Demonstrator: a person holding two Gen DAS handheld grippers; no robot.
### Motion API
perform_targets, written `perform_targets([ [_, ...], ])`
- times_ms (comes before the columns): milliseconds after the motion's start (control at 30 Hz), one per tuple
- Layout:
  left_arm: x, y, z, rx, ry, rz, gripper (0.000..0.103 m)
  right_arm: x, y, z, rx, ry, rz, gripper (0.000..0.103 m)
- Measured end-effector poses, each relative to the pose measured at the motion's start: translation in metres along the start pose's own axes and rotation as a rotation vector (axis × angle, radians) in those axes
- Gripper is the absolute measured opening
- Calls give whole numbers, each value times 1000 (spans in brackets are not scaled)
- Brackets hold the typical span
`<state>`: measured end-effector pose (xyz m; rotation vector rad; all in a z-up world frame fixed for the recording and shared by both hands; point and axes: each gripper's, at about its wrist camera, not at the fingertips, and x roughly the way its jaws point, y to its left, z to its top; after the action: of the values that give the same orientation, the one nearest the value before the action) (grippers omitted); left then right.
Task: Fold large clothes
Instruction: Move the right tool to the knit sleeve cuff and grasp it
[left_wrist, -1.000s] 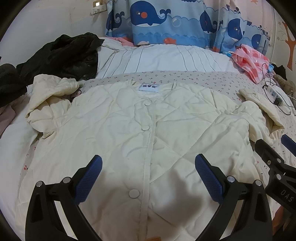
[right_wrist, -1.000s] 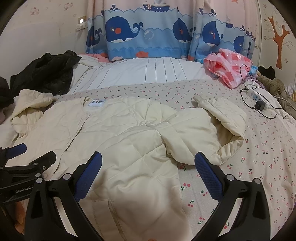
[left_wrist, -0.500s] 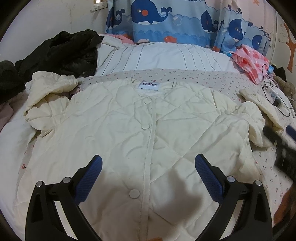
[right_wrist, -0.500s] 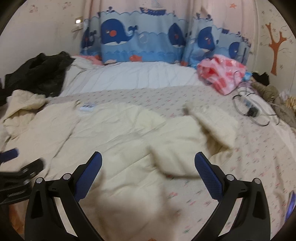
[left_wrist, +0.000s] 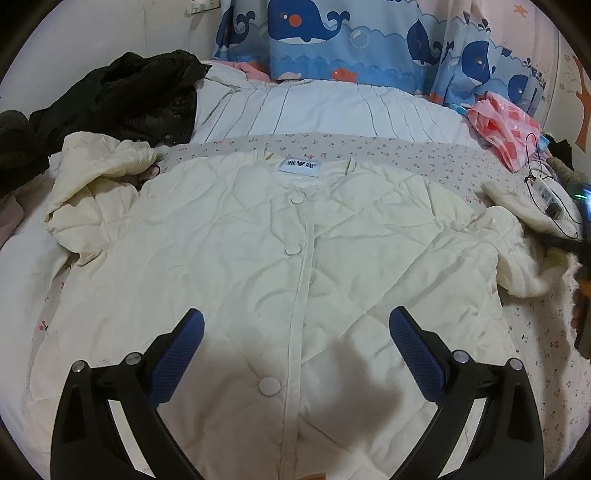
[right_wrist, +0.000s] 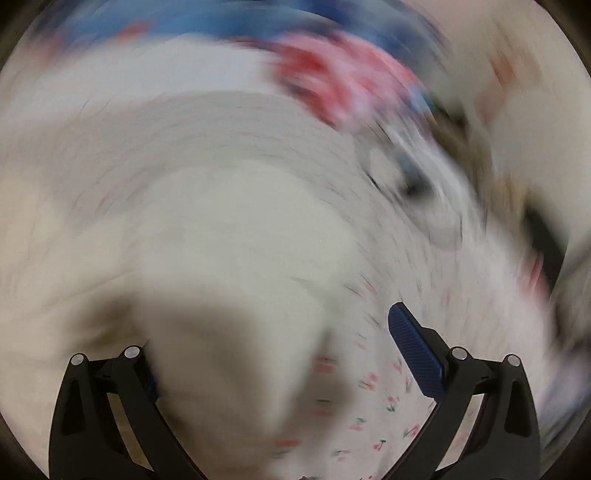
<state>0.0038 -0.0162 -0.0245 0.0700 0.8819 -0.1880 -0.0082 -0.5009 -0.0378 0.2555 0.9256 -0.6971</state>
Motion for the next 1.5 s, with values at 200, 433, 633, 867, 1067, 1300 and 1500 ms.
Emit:
perform_targets([
  [200, 3, 3, 0, -22, 19, -28, 96, 6, -152, -40, 575, 64, 368, 97],
  [433, 8, 4, 0, -30, 39, -37, 96, 0, -173, -77, 722, 126, 557, 96],
  [633, 8, 12, 1, -64, 48, -54, 96, -55, -122, -73, 92, 75, 130, 96],
  [867, 8, 9, -1, -53, 51, -54, 96, -123, -44, -68, -273, -234, 117, 96],
  [1067, 11, 10, 1, -53, 55, -43, 96, -42, 34, -52, -558, -53, -75, 96],
  [1300, 12, 11, 1, -71, 67, -70, 96, -39, -216, -39, 643, -4, 361, 96],
  [1500, 13, 5, -2, -47, 65, -57, 96, -33, -259, -81, 716, 60, 686, 96],
])
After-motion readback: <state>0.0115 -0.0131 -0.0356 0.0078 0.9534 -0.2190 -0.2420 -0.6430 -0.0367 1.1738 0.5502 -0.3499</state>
